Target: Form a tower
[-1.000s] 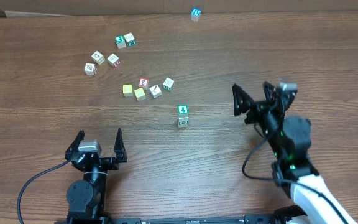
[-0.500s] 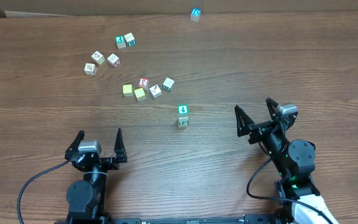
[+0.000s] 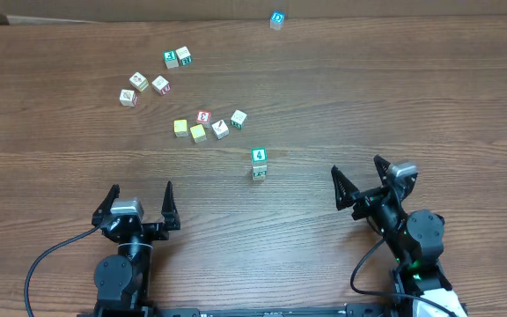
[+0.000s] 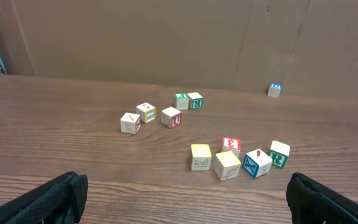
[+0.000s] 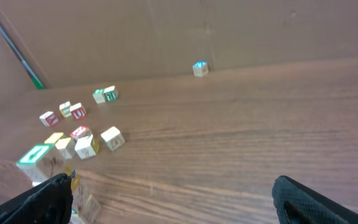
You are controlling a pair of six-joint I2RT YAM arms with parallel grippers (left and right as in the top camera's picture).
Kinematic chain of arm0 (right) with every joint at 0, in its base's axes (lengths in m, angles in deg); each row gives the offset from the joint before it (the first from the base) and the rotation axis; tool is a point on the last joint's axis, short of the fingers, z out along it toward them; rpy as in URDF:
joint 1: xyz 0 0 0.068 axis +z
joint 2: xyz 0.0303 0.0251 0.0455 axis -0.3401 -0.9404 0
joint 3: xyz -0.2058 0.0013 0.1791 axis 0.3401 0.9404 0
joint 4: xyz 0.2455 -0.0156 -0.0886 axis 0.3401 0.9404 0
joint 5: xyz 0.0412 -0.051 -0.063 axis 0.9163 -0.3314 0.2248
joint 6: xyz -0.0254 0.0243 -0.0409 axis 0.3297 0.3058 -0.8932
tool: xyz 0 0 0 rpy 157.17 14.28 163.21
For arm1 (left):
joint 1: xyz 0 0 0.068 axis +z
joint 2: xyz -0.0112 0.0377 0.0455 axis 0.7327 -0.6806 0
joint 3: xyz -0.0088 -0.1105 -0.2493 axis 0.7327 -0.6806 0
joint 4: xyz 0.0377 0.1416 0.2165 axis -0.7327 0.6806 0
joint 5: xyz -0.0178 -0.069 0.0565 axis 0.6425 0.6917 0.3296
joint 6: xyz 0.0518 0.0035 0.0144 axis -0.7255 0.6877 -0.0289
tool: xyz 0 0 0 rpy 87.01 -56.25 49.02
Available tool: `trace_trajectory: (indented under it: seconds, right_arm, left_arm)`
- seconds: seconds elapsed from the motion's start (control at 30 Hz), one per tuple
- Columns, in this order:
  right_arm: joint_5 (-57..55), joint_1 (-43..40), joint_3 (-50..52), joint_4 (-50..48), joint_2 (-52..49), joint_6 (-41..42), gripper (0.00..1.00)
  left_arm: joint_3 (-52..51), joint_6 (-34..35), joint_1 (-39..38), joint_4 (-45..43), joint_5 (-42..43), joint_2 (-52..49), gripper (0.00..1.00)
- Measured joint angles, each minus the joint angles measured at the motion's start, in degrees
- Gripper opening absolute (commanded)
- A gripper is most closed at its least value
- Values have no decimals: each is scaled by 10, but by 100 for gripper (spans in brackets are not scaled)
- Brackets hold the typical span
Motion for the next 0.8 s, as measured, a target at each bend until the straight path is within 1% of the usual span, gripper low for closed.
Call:
trace_trajectory:
  seconds: [0.27,0.53,0.8]
  right_arm:
    - [3,0,3,47,15,-16,100]
    - [4,0,3,127,22,-21,100]
    - [3,0,3,215,92,-22,100]
  left_arm:
    - [0,0,0,0,0,0,100]
    - [0,0,0,0,0,0,100]
    - [0,0,0,0,0,0,99]
